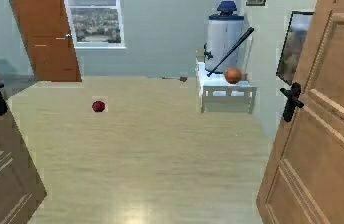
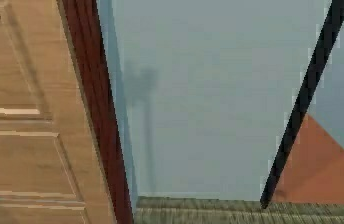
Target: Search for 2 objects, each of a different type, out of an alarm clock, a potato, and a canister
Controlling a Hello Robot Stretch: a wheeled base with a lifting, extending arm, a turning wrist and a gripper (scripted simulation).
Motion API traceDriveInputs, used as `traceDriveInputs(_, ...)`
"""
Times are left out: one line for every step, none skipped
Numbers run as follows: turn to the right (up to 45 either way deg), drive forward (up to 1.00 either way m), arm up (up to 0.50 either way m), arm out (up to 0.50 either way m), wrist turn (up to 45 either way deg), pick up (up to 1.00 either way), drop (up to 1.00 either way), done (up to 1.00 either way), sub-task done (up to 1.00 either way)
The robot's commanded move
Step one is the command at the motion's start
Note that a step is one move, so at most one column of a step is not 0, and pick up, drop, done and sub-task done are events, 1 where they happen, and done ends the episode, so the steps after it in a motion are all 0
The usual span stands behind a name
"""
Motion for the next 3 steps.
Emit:
traceDriveInputs(0.0, 1.0, 0.0, 0.0, 0.0, 0.0, 0.0, 0.0, 0.0)
traceDriveInputs(6.0, 0.0, 0.0, 0.0, 0.0, 0.0, 0.0, 0.0, 0.0)
traceDriveInputs(0.0, 0.35, 0.0, 0.0, 0.0, 0.0, 0.0, 0.0, 0.0)
